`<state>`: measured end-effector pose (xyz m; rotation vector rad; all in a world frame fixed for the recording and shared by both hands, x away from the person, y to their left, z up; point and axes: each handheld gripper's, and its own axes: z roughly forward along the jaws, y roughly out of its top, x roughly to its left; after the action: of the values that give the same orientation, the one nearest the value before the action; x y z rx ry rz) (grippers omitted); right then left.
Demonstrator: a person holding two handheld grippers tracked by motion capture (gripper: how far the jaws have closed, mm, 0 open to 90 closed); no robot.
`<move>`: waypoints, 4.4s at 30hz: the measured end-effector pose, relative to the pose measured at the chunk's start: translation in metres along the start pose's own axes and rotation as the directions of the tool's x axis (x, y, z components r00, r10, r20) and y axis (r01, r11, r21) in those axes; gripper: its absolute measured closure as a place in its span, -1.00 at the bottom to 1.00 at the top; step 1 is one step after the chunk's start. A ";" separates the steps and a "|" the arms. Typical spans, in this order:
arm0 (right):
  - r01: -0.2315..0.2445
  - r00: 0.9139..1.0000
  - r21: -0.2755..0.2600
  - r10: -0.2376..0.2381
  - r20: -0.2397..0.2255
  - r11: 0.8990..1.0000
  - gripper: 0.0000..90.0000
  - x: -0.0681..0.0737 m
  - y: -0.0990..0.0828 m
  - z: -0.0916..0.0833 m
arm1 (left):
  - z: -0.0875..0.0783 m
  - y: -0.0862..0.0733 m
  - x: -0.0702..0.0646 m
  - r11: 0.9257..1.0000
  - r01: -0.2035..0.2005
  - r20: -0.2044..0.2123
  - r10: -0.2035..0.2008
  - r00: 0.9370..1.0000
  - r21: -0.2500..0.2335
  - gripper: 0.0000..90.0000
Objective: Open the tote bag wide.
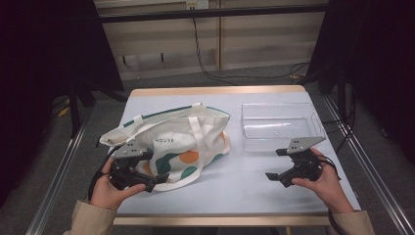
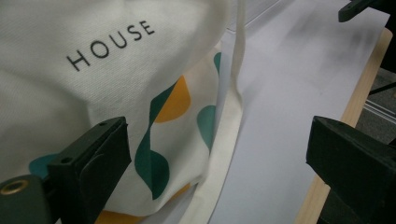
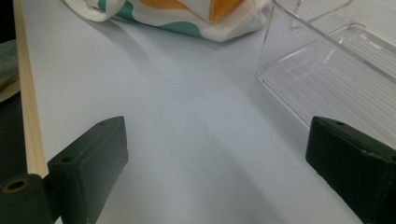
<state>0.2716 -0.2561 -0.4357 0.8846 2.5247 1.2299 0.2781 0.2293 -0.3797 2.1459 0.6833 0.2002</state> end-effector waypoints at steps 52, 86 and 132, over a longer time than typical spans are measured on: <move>0.047 0.993 -0.032 -0.050 -0.109 0.998 -0.82 -0.010 0.080 0.023 | -0.012 0.069 0.020 0.997 -0.068 -0.029 0.069 0.997 0.020 -0.84; 0.106 0.984 -0.057 -0.113 -0.138 0.993 -0.81 -0.010 0.124 0.054 | 0.017 0.087 0.055 0.998 -0.043 -0.078 0.047 0.996 0.049 0.17; 0.221 0.932 -0.092 -0.238 -0.275 0.971 0.62 0.043 0.153 0.100 | 0.030 0.084 0.036 0.989 -0.099 0.072 0.091 0.993 0.109 0.67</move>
<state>0.3440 -0.0929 -0.3777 0.4049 2.6949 1.4320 0.3536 0.1870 -0.3368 2.2841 0.5664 0.1436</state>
